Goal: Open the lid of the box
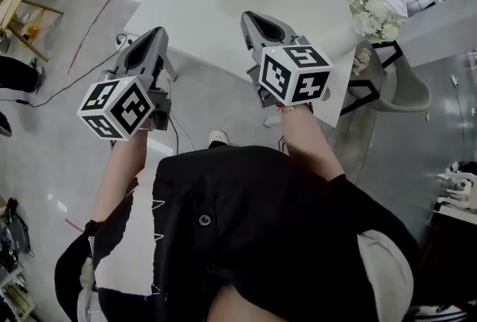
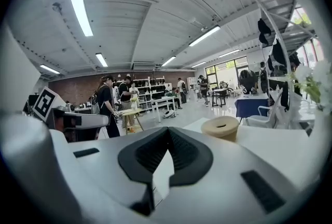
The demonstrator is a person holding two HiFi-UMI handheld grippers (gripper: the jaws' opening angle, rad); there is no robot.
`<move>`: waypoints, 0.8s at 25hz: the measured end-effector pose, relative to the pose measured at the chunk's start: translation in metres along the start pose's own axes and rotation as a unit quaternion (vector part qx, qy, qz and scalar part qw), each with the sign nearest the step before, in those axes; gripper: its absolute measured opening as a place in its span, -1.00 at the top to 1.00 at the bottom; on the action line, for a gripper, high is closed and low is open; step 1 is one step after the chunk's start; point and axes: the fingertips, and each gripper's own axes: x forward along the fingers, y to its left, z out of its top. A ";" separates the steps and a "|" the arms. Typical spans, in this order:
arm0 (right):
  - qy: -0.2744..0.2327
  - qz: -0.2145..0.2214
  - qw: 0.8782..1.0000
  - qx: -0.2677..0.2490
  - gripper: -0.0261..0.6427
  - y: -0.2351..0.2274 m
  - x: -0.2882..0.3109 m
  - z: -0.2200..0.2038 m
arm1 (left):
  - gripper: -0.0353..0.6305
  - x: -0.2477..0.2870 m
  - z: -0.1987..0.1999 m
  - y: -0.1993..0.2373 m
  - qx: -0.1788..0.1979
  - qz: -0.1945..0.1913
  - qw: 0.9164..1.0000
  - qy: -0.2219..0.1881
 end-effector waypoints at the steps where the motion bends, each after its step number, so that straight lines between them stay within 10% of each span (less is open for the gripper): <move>1: -0.002 0.005 1.000 0.001 0.91 -0.005 0.008 0.004 | 0.86 0.008 0.004 0.004 0.001 0.003 1.000 -0.004; 20: 0.018 0.054 0.998 -0.035 0.91 -0.048 0.082 0.007 | 0.86 0.092 0.012 0.024 0.013 0.012 1.000 0.001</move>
